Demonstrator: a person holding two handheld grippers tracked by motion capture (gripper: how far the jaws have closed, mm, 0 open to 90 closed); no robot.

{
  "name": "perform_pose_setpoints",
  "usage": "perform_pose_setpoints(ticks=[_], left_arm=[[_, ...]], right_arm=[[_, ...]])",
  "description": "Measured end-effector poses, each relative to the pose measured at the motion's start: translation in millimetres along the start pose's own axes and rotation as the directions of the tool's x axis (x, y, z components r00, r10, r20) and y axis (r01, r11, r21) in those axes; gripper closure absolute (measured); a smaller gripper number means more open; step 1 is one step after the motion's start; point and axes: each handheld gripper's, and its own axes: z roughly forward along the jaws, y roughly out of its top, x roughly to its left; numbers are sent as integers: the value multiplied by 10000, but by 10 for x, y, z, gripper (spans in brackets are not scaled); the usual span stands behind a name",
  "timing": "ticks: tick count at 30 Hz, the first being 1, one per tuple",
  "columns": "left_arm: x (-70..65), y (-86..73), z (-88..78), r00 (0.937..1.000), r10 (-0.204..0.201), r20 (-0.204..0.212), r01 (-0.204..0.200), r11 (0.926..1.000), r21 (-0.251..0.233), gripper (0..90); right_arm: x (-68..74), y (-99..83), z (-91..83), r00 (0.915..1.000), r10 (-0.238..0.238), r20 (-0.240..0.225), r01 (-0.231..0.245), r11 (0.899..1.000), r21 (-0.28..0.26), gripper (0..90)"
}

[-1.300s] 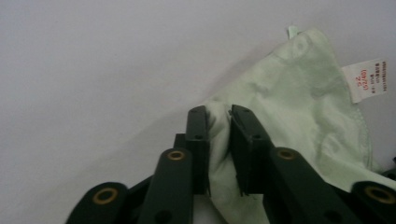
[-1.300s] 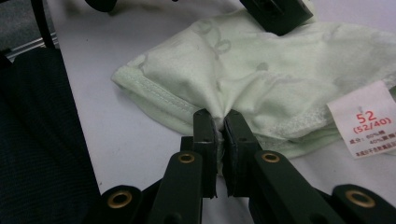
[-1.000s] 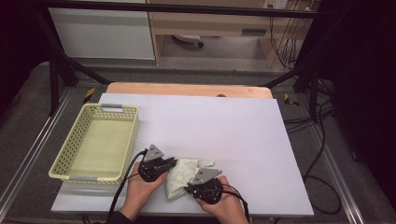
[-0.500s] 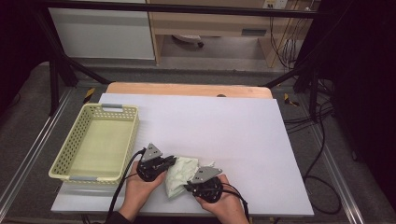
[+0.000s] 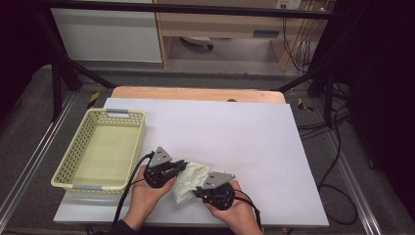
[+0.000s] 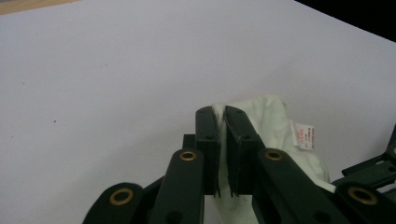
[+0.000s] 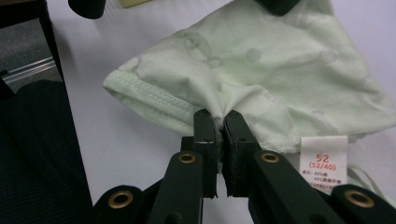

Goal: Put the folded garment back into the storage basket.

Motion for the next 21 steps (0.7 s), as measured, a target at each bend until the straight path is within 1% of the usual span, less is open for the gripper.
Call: perform_pose_setpoints(ticks=[1, 5, 8, 11, 16, 18, 21], left_arm=[[-5, 4, 3, 10000, 41, -9, -41, 10000, 58, 846], [-1, 41, 49, 10000, -19, 30, 19, 9998, 179, 846], [0, 77, 51, 9999, -4, 118, 1, 9997, 245, 846], [25, 102, 57, 9999, -24, 136, 19, 9995, 329, 846], [65, 184, 20, 9998, -111, 140, 108, 9997, 205, 846], [89, 204, 21, 9998, -161, 142, 158, 9996, 230, 846], [112, 235, 37, 9999, -129, 93, 126, 9995, 285, 846]], right_arm=[[1, 4, -5, 10000, -35, -13, 35, 10000, -20, 858], [4, 32, -6, 10000, -28, -23, 28, 10000, -56, 858], [10, 71, -16, 9999, -99, 46, 99, 9999, -95, 858], [4, 104, -21, 9999, -156, -20, 155, 9998, -118, 858], [-47, 164, -17, 10000, -37, -28, 37, 9998, -180, 859], [-63, 179, -17, 10000, -43, -38, 43, 9998, -215, 858], [-81, 208, -18, 10000, 6, -64, -8, 9997, -236, 858]])
